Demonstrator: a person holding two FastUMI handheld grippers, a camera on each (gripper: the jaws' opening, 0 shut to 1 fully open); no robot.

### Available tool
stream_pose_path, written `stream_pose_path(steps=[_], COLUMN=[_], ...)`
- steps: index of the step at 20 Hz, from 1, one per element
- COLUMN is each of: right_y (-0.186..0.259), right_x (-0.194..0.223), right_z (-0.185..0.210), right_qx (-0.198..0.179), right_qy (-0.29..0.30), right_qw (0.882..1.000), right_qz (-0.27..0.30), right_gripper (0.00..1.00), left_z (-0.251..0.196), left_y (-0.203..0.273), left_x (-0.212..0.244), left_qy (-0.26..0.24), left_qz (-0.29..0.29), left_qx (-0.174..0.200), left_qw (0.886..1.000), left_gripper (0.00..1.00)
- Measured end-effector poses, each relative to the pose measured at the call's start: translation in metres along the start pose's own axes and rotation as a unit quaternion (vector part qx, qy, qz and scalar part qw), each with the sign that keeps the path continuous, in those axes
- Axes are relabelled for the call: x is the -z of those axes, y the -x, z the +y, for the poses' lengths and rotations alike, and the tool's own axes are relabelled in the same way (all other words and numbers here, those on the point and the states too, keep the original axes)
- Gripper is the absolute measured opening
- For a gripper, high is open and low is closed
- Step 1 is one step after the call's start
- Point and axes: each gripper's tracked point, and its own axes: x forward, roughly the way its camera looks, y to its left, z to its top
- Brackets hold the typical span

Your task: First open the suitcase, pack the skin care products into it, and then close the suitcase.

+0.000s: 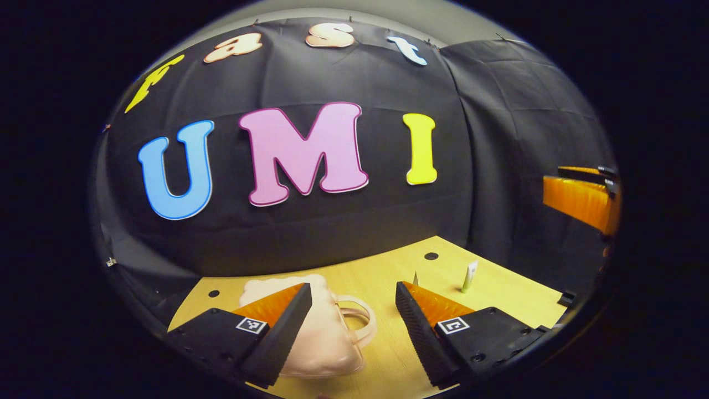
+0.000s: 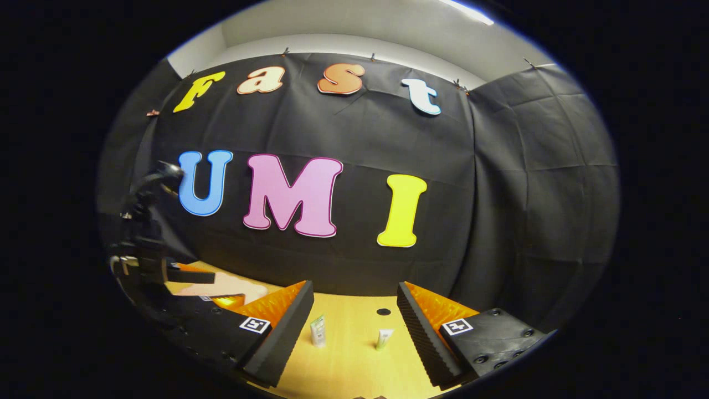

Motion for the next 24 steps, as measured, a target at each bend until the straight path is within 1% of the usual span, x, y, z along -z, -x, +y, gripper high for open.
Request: stream_pose_path(steps=[1,3,5,6,7,9,10,12,13,14,15,16,17,18,19,21,22,23,24], right_y=[-0.004,-0.007,-0.005,-0.005,-0.005,-0.007,-0.010,-0.012,-0.014,-0.017,-0.017,-0.017,-0.016,-0.016,-0.016,-0.016,-0.017,-0.017,-0.019], right_x=[0.005,0.022,0.033,0.040,0.049,0.065,0.073,0.080,0.083,0.086,0.087,0.086,0.087,0.087,0.088,0.085,0.082,0.075,0.071], right_z=[-0.003,-0.010,-0.012,-0.012,-0.009,-0.008,-0.013,-0.017,-0.018,-0.020,-0.021,-0.021,-0.020,-0.019,-0.016,-0.009,-0.006,-0.001,0.006], right_qx=[-0.002,0.003,0.005,0.003,-0.006,-0.018,-0.015,-0.009,-0.006,-0.004,-0.007,-0.009,-0.011,-0.011,-0.016,-0.023,-0.024,-0.028,-0.030], right_qy=[0.002,0.003,0.007,0.013,0.019,0.021,-0.002,-0.038,-0.041,-0.036,-0.033,-0.033,-0.032,-0.031,-0.029,-0.023,-0.018,-0.015,-0.011], right_qw=[1.000,1.000,0.999,0.999,0.999,0.997,0.995,0.993,0.992,0.992,0.992,0.992,0.993,0.993,0.992,0.992,0.993,0.994,0.995], right_qz=[0.003,0.026,0.035,0.038,0.048,0.071,0.097,0.115,0.118,0.120,0.120,0.119,0.117,0.117,0.118,0.118,0.114,0.106,0.098], right_gripper=[0.94,0.96,0.96,0.96,0.96,0.96,0.96,0.96,0.96,0.96,0.96,0.96,0.96,0.96,0.96,0.96,0.96,0.96,0.96], left_z=[-0.008,-0.012,-0.015,-0.022,-0.027,-0.026,-0.023,-0.020,-0.021,-0.021,-0.020,-0.009,-0.014,-0.016,-0.016,-0.015,-0.013,-0.009,0.002], left_y=[-0.018,-0.053,-0.085,-0.103,-0.113,-0.136,-0.145,-0.153,-0.162,-0.165,-0.167,-0.171,-0.170,-0.169,-0.166,-0.157,-0.146,-0.138,-0.126], left_x=[0.009,0.032,0.053,0.070,0.080,0.103,0.116,0.135,0.144,0.155,0.172,0.181,0.175,0.168,0.155,0.136,0.122,0.107,0.086], left_qy=[0.000,-0.002,0.010,0.024,0.032,0.046,0.059,0.073,0.079,0.085,0.089,0.081,0.092,0.092,0.092,0.110,0.131,0.146,0.151], left_qz=[0.018,0.053,0.091,0.119,0.137,0.175,0.205,0.239,0.253,0.272,0.307,0.312,0.309,0.302,0.290,0.281,0.280,0.273,0.255], left_qx=[0.007,-0.005,-0.013,-0.009,-0.005,-0.018,-0.039,-0.059,-0.063,-0.072,-0.078,-0.090,-0.078,-0.057,-0.038,-0.013,0.005,0.014,0.019], left_qw=[1.000,0.999,0.996,0.993,0.990,0.983,0.976,0.967,0.962,0.956,0.944,0.942,0.943,0.947,0.952,0.953,0.951,0.951,0.955], left_gripper=[0.96,0.97,0.95,0.92,0.92,0.89,0.84,0.81,0.75,0.68,0.61,0.56,0.38,0.20,0.14,0.12,0.12,0.12,0.12])
